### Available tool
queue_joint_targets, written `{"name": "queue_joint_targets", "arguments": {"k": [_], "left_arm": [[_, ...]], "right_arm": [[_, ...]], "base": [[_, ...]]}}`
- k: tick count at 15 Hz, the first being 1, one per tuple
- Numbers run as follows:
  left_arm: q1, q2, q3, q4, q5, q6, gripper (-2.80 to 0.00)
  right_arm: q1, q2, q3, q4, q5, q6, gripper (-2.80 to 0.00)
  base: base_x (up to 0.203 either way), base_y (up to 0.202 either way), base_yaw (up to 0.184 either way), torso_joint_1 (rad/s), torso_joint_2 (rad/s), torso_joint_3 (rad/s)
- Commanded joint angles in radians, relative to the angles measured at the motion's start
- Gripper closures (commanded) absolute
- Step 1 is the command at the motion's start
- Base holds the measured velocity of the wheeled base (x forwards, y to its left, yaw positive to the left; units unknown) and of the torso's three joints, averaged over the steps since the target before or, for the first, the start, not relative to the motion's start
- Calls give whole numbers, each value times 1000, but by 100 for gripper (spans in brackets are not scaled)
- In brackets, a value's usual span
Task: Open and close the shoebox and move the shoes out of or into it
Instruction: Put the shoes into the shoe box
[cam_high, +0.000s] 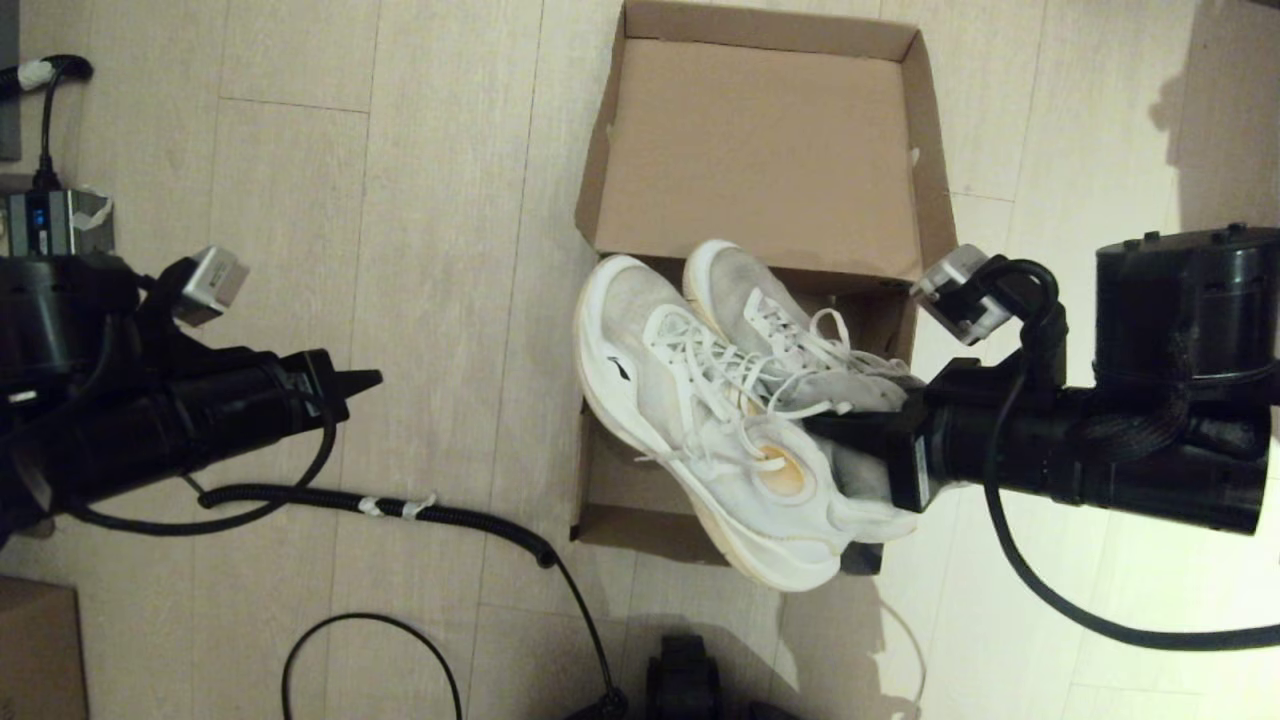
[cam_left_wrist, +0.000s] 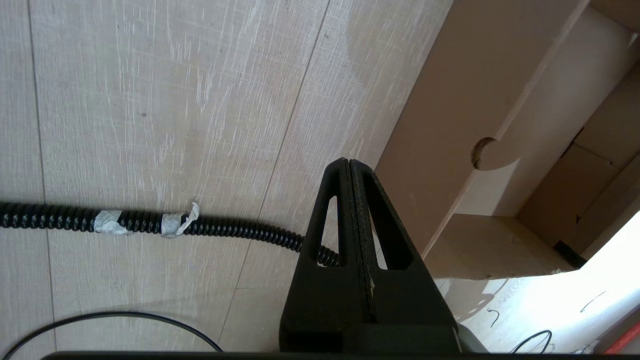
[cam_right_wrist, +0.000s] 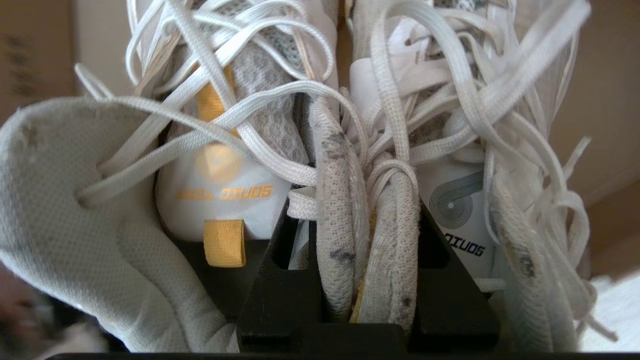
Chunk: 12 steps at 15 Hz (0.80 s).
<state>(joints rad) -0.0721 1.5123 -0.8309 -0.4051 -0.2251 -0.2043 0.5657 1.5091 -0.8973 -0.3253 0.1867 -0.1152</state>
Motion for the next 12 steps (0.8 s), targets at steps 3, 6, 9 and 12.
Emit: {"name": "queue_joint_targets", "arguments": {"k": [3, 6, 9, 12], "left_arm": [[5, 11, 1, -3, -3, -6, 0], [11, 15, 8, -5, -5, -11, 0], [11, 16, 6, -6, -8, -11, 0], [11, 14, 12, -6, -8, -11, 0]], "right_arm": [[0, 120, 11, -57, -27, -50, 0], [0, 216, 11, -164, -70, -81, 0], [-2, 269, 10, -190, -77, -93, 0], [-6, 347, 14, -300, -117, -101, 0]], "base": [[0, 0, 0, 0, 0, 0], [0, 0, 0, 0, 0, 0], [0, 0, 0, 0, 0, 0], [0, 0, 0, 0, 0, 0]]}}
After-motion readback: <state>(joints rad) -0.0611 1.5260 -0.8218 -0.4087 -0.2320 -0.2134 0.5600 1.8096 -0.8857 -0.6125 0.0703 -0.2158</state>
